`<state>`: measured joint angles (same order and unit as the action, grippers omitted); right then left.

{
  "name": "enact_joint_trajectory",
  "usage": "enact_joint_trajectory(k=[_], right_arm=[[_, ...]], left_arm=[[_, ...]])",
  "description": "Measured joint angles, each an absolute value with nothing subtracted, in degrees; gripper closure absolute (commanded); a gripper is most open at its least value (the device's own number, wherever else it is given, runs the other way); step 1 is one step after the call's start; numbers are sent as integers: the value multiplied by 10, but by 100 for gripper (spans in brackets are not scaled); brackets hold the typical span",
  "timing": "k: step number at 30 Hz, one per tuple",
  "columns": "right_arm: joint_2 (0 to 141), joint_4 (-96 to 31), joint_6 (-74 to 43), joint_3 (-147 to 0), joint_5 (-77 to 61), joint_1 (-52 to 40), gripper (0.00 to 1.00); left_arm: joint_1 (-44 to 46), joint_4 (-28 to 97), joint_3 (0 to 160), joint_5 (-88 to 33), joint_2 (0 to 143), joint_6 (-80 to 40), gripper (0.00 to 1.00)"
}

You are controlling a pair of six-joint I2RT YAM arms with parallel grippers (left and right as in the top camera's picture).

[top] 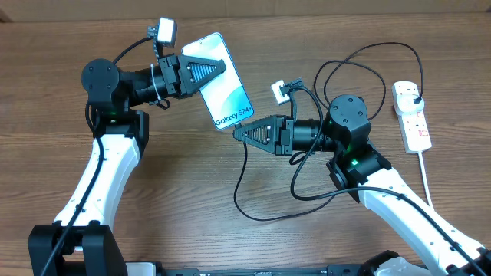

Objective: Plug charger to phone and switch on socket

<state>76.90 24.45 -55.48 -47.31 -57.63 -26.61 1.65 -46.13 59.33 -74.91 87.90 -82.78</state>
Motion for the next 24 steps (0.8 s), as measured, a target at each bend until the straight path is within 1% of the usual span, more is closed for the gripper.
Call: enact_joint_trajectory(k=[6, 11, 15, 17, 19, 20, 23, 24], right_arm=[[769, 230, -554, -473, -576, -266, 94], [769, 214, -549, -473, -569, -265, 72], [769, 214, -542, -473, -563, -259, 61], [769, 215, -538, -473, -564, -258, 56], [769, 214, -534, -473, -566, -256, 45], [769, 213, -534, -473, -568, -254, 41], [769, 214, -529, -473, -577, -239, 32], [769, 214, -526, -474, -581, -233, 31]], left_arm=[[17, -461, 593, -751, 879, -825, 95], [14, -459, 593, -768, 882, -817, 96], [4, -436, 593, -790, 882, -794, 96], [-1, -393, 593, -795, 882, -771, 95], [-5, -338, 593, -797, 882, -738, 96], [-6, -316, 593, -798, 882, -723, 95], [-10, -227, 593, -799, 882, -652, 96], [-10, -210, 593, -800, 882, -635, 96]])
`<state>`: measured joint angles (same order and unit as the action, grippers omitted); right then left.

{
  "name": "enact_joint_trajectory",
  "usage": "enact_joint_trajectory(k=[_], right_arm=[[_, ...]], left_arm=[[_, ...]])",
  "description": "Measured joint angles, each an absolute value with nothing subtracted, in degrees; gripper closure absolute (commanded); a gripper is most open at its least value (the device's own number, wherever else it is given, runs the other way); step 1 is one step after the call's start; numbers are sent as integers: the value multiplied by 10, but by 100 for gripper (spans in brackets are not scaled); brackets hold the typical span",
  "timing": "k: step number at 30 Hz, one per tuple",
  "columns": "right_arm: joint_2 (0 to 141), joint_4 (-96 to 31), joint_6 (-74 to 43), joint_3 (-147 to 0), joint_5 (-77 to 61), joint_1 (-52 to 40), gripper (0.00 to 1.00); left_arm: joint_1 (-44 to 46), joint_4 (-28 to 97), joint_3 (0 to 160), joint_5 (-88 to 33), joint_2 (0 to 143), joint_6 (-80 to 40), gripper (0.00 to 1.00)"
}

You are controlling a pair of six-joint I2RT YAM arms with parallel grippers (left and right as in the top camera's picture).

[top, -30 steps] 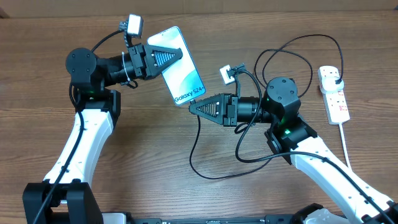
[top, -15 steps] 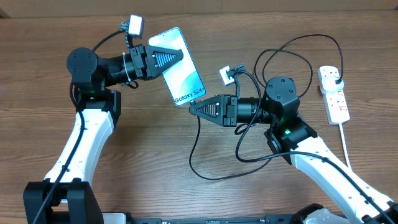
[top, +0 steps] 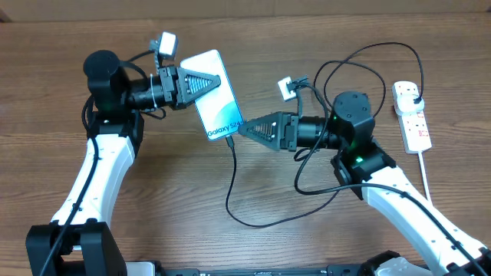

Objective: Plug charger to phone and switch on socket

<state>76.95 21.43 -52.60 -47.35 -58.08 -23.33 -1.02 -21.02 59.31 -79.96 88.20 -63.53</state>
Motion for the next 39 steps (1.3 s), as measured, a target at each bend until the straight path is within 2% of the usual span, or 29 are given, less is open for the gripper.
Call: enact_joint_trajectory(k=[9, 16, 21, 29, 39], right_arm=[[770, 106, -486, -474, -606, -179, 14], [771, -18, -418, -474, -587, -173, 12], [771, -54, -384, -474, -558, -173, 7], [771, -90, -350, -474, -522, -173, 5], [771, -107, -334, -474, -498, -173, 5]], left_arm=[[-10, -42, 593, -789, 886, -449, 96], [-10, 39, 593, -719, 924, -398, 96], [-10, 84, 593, -660, 943, -383, 96], [-2, 178, 593, -599, 944, -357, 96], [38, 427, 696, -464, 948, -270, 96]])
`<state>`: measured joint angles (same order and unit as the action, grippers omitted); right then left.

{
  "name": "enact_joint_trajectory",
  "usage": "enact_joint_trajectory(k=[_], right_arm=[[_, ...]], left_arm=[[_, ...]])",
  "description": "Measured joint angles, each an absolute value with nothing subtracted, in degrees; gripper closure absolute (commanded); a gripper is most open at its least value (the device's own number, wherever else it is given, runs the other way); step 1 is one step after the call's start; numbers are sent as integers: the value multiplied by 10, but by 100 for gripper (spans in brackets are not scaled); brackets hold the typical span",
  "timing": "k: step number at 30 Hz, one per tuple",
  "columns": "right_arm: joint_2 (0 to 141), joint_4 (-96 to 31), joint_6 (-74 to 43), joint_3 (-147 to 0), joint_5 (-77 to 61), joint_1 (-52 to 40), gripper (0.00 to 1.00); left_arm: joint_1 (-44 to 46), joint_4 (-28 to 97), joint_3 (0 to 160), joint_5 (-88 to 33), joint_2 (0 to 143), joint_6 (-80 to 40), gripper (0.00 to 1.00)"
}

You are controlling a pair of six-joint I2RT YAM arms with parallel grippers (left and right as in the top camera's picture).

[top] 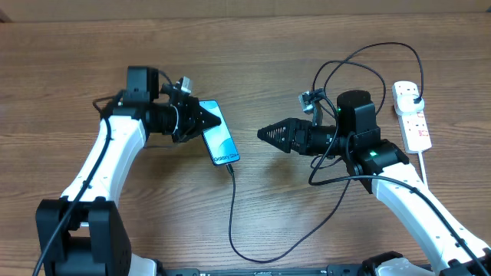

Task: Plug charger to phone and switch on socket
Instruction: 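Lower the plugged phone flat onto the table with the left gripper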

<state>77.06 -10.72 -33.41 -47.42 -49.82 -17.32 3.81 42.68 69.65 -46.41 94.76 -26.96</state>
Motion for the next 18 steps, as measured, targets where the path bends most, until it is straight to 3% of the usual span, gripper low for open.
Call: enact_joint_trajectory(k=[6, 18], right_arm=[[771, -108, -332, -474, -487, -173, 5], [771, -136, -330, -474, -481, -173, 5]], left_arm=[[53, 533, 802, -388, 948, -189, 96], [55, 520, 824, -336, 1006, -113, 96]])
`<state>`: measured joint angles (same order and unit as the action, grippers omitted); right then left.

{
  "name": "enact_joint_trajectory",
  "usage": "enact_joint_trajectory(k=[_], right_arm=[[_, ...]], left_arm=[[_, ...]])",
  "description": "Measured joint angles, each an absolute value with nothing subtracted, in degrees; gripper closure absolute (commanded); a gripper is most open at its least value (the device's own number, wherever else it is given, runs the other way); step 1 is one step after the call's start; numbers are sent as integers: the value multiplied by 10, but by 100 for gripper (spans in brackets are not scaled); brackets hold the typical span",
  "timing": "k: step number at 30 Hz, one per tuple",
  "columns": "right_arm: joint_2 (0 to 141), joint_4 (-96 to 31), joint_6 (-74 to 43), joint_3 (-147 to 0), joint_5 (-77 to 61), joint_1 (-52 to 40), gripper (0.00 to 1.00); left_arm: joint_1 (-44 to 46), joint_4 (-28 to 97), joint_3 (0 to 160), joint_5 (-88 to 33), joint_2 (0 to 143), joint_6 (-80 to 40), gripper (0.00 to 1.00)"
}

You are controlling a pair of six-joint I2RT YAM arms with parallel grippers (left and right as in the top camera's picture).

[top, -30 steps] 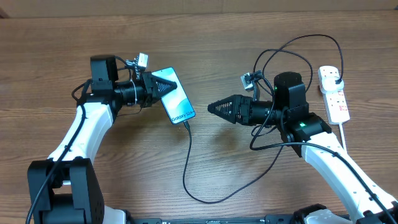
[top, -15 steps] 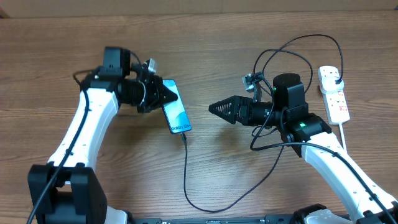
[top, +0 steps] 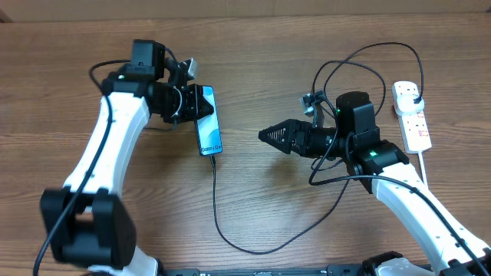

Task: Plug charger to phone and switch on socket
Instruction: 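Lower the plugged phone flat onto the table with the left gripper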

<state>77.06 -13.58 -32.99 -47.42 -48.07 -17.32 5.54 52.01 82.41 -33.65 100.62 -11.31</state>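
Note:
The phone [top: 209, 126], blue screen up, sits low over the wooden table at centre left. My left gripper [top: 196, 104] is shut on its upper end. The black charger cable [top: 215, 199] is plugged into the phone's lower end and loops down and round to the right. My right gripper [top: 262, 135] hovers right of the phone, apart from it, with its fingers together on nothing. The white power strip [top: 412, 119] lies at the far right, with a white plug [top: 409, 93] in its top socket.
Loose loops of black cable [top: 360, 65] lie behind and around the right arm, between it and the power strip. The strip's white lead [top: 426, 180] runs down the right edge of the table [top: 291, 31].
My left gripper has carried the phone a little left and turned it so that its long side runs nearly straight down the view. The cable stays plugged in. The right gripper has hardly moved.
At first my left gripper held the phone up while the right gripper was at its lower end with the cable plug. Then the phone was lower, with the cable hanging from it and the right gripper drawn back right. Now the phone is further left.

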Motion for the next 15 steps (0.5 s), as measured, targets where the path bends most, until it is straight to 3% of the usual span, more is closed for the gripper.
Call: enact_joint_trajectory(k=[15], right_arm=[[771, -161, -330, -474, -463, -173, 5]], left_arm=[[55, 460, 824, -338, 1138, -103, 96]])
